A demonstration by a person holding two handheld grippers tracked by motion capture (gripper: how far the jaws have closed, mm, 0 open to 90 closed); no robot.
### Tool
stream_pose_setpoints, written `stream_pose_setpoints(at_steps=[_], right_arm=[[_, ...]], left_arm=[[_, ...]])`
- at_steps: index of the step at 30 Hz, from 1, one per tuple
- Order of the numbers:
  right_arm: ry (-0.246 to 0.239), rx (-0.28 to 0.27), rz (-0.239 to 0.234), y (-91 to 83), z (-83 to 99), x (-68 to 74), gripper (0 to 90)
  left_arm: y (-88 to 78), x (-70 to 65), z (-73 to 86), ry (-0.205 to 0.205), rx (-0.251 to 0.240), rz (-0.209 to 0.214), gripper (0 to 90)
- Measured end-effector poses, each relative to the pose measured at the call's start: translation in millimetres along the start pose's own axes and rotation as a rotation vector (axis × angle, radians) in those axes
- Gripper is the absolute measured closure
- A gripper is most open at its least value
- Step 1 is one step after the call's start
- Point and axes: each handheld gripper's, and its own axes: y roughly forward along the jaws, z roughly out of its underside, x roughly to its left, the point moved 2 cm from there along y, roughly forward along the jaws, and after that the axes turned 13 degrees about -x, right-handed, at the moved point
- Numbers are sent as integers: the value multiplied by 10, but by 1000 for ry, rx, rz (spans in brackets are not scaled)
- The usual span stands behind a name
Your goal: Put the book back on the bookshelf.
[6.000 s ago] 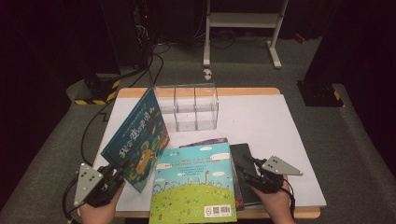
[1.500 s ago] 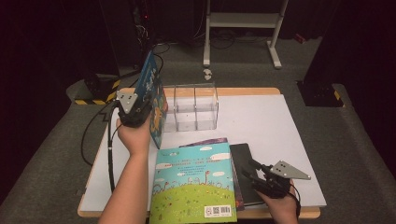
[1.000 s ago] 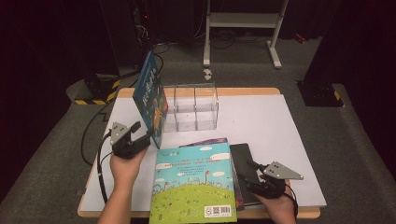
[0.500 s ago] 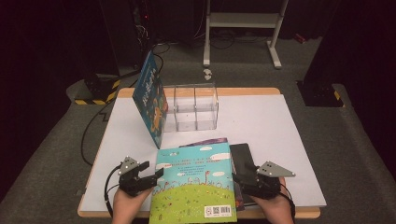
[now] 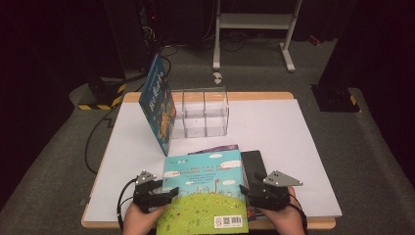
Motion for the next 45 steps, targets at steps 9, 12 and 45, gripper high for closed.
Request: stream_pose_setpoints(at_steps=[9,12,45], right_arm=[[12,10,3,7,6,-11,296],[27,6,13,-18,-2,-56,306],[126,-11,110,-148,51,-413,359]], left_arm=[[72,-140,-3,23,4,39,225],[129,-232,-16,38,6,62,226],[216,-412,-77,8,-71,192,262]])
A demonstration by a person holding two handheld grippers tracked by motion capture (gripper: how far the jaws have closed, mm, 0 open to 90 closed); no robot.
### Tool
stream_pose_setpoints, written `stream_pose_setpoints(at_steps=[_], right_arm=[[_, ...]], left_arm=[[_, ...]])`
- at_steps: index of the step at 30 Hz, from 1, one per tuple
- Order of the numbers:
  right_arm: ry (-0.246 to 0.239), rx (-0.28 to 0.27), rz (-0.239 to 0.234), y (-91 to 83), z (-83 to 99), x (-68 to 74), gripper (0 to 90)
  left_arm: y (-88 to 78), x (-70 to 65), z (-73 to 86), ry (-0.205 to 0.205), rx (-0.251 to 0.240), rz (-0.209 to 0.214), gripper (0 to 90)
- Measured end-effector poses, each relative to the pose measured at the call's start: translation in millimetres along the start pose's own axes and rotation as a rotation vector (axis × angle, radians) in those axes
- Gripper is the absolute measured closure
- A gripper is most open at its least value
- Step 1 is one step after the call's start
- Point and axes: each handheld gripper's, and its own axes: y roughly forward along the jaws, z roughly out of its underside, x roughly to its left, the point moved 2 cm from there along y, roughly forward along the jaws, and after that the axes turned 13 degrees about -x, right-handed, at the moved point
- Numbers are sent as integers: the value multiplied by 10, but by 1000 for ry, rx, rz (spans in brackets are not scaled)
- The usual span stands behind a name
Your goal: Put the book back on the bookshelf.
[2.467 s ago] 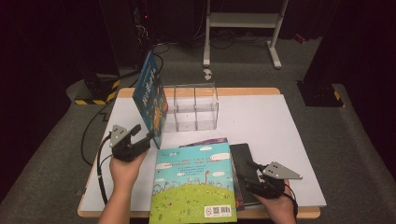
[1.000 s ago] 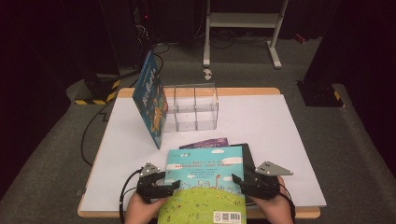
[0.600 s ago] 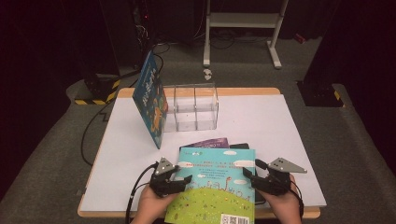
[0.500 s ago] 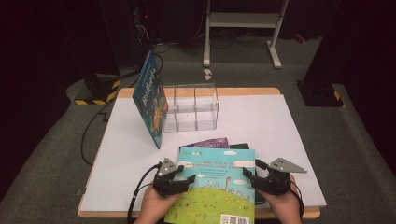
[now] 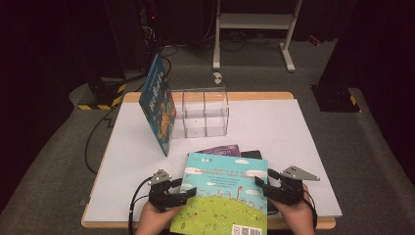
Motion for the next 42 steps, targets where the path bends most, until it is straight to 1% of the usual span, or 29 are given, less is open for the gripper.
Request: stream_pose_setpoints(at_steps=[3,5,7,9,11,12,13,14,16,18,20,21,22,23,24,25,26,29,30,31,33,35,36,37,38,39,40,41,42], right_arm=[[-5,1,8,17,5,-5,361],[-11,-2,22,22,-3,-21,361],[-13,-8,41,24,-9,-69,362],[-3,-10,49,23,-10,-136,361],[6,-12,59,23,-17,-191,355],[18,-7,59,23,-22,-211,348],[28,-3,55,24,-24,-225,343],[44,3,52,23,-22,-224,308],[77,25,29,35,-5,-213,235],[113,55,4,38,11,-209,201],[145,67,-16,-3,38,-199,197],[155,71,-27,-30,57,-194,203],[166,79,-37,-49,68,-180,241],[156,75,-37,-68,64,-152,254],[147,75,-24,-74,47,-129,255],[140,75,-20,-71,24,-115,261],[133,68,-24,-59,-3,-109,266],[118,57,-43,16,-107,-87,268],[110,57,-46,48,-143,-86,268],[103,60,-46,83,-175,-94,267],[105,72,-48,164,-221,-150,266],[114,78,-47,240,-240,-231,256],[122,84,-43,271,-237,-271,233],[121,91,-32,286,-230,-290,218],[108,101,-5,281,-212,-309,216],[108,104,4,256,-184,-315,212],[112,104,2,216,-145,-312,210],[102,104,-7,164,-98,-291,203],[103,99,-23,90,-41,-247,197]], left_arm=[[18,-37,-25,48,-10,-21,264],[66,-45,-48,52,-15,-12,264],[126,-53,-76,61,-21,-4,264],[184,-67,-96,69,-34,1,266],[219,-78,-110,70,-37,4,266],[223,-76,-111,68,-40,3,267],[222,-75,-107,64,-42,2,270],[217,-76,-98,61,-44,0,272],[198,-66,-79,56,-49,13,271],[177,-55,-51,46,-54,28,271],[167,-44,-19,12,-57,38,267],[162,-39,-10,8,-60,41,265],[163,-40,-14,10,-59,41,265],[172,-41,-22,9,-47,37,265],[187,-40,-27,13,-41,31,267],[206,-42,-30,26,-33,22,274],[230,-33,-31,15,-17,19,275],[301,27,-25,-14,18,37,274],[315,38,-29,-22,21,35,273],[323,45,-37,-24,22,34,273],[334,46,-57,-20,17,29,273],[342,45,-80,-12,-4,32,273],[338,39,-87,-10,-10,32,270],[320,18,-100,8,-31,28,268],[302,7,-108,11,-35,25,269],[284,0,-106,2,-36,30,270],[260,-7,-98,-8,-38,39,265],[232,-16,-78,-17,-37,48,261],[214,-20,-59,-20,-29,55,259]])
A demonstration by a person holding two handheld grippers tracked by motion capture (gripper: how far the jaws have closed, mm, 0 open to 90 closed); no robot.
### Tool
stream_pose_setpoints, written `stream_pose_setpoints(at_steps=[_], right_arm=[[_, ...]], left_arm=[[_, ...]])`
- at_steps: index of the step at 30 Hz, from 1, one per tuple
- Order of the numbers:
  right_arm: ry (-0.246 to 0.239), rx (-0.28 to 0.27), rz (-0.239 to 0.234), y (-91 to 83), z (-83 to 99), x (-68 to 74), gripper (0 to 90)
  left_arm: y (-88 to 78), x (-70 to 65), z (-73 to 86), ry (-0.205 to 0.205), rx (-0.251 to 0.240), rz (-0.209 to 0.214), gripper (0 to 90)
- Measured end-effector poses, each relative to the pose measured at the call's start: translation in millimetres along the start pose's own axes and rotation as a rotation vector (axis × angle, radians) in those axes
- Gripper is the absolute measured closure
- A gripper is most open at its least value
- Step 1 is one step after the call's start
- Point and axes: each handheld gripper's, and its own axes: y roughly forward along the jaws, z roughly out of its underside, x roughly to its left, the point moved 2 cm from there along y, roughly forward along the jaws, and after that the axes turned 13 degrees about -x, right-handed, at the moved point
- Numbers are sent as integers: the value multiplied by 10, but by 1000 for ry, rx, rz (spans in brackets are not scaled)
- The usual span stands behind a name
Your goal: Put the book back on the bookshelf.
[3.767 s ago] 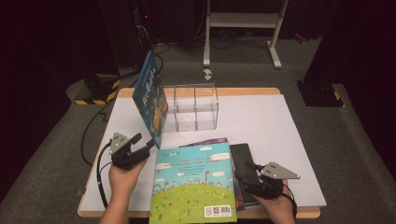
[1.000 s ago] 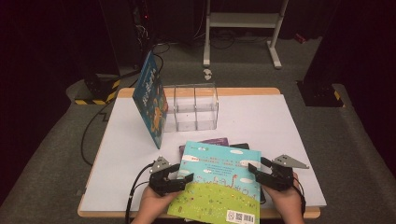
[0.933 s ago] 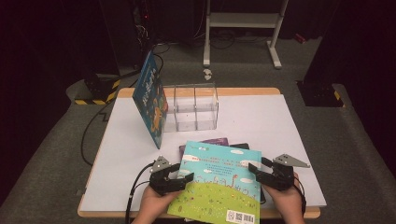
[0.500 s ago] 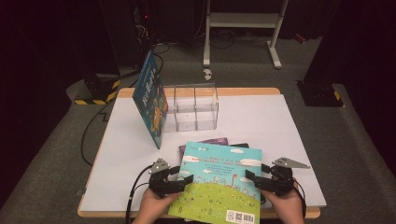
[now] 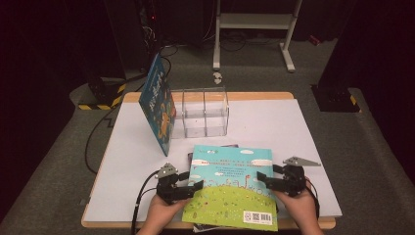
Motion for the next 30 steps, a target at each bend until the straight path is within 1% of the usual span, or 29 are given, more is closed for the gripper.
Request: stream_pose_setpoints(at_steps=[2,3,4,5,6,7,8,9,10,11,12,14,15,16,18,20,22,24,26,27,30], right_arm=[[13,-5,-12,-92,80,56,196],[15,-1,-14,-135,114,94,202],[11,3,-9,-161,133,128,214],[7,7,8,-177,135,157,231],[-17,10,27,-185,121,177,261],[-48,5,50,-183,92,180,320],[-93,-11,84,-169,50,170,399],[-108,-10,99,-146,29,160,397],[-105,-6,106,-104,3,132,389],[-97,-1,109,-68,-22,98,365],[-88,1,110,-46,-37,76,337],[-41,9,96,-34,-45,30,277],[-20,16,80,-44,-18,32,241],[-8,16,71,-59,11,39,213],[17,11,47,-123,94,77,185],[46,13,23,-185,165,124,183],[77,32,-9,-185,199,160,186],[84,42,-3,-172,184,164,197],[101,55,-11,-132,149,143,202],[97,53,-4,-107,126,129,202],[103,58,3,-2,40,40,203]], left_arm=[[-21,-22,34,-11,6,12,238],[-27,-36,47,-23,3,23,236],[-23,-46,52,-32,3,27,245],[-8,-51,47,-39,-1,30,247],[15,-50,37,-48,2,35,247],[51,-43,17,-59,6,51,246],[74,-39,2,-63,4,63,246],[106,-32,-19,-70,7,78,246],[136,-21,-38,-76,13,87,247],[158,-13,-49,-76,17,88,247],[186,7,-60,-82,39,91,246],[184,4,-52,-76,37,83,241],[171,3,-48,-69,35,80,238],[150,0,-43,-56,31,75,237],[102,-9,-37,-27,26,63,237],[78,-17,-34,-11,25,56,237],[70,-25,-37,-6,27,51,238],[81,-25,-47,-3,39,48,238],[109,-24,-67,-7,48,39,238],[129,-15,-78,-6,50,36,238],[228,42,-124,-23,41,33,240]])
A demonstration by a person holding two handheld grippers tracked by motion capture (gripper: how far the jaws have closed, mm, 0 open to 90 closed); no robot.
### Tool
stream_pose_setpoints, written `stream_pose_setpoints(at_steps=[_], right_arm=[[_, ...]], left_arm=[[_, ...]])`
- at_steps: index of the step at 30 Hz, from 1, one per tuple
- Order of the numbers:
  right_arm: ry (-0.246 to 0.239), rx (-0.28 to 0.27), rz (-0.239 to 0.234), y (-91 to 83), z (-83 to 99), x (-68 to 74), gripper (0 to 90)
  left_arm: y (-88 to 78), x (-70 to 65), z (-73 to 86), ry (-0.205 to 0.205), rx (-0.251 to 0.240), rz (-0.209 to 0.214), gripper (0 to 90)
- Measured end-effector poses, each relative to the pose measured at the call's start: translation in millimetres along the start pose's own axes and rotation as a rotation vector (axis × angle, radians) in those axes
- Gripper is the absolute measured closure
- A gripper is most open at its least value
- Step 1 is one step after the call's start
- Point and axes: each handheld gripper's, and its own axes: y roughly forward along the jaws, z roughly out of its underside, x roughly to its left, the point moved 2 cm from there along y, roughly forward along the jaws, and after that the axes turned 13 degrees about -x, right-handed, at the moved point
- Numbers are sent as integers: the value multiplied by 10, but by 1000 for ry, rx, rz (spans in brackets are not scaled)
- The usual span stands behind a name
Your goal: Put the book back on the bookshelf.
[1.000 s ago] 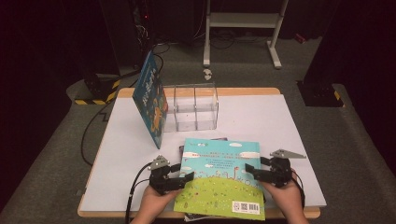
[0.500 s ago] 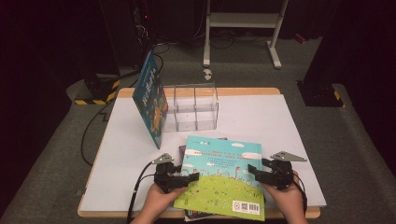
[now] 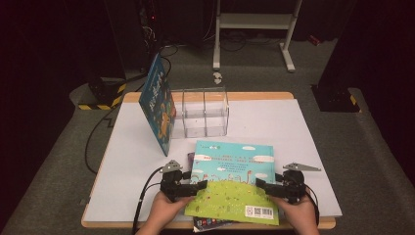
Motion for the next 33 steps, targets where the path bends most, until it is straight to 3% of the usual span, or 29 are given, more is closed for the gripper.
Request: stream_pose_setpoints(at_steps=[3,7,10,15,20,23,33], right_arm=[[-16,6,4,115,-140,-99,201],[21,19,-10,182,-191,-216,194],[35,11,-41,161,-128,-215,183],[34,6,-31,114,-131,-183,226],[-52,-82,-4,-26,-236,-51,276],[-76,-145,9,-129,-312,25,316],[-172,-269,40,-309,-436,223,362]], left_arm=[[125,78,-89,-7,-5,-4,240],[189,118,-122,-3,-24,12,239],[176,99,-120,6,-38,5,242],[137,41,-139,30,-25,-12,244],[24,-95,-228,119,-97,-37,270],[-46,-165,-299,169,-154,-51,316],[-212,-309,-411,246,-317,-83,413]])
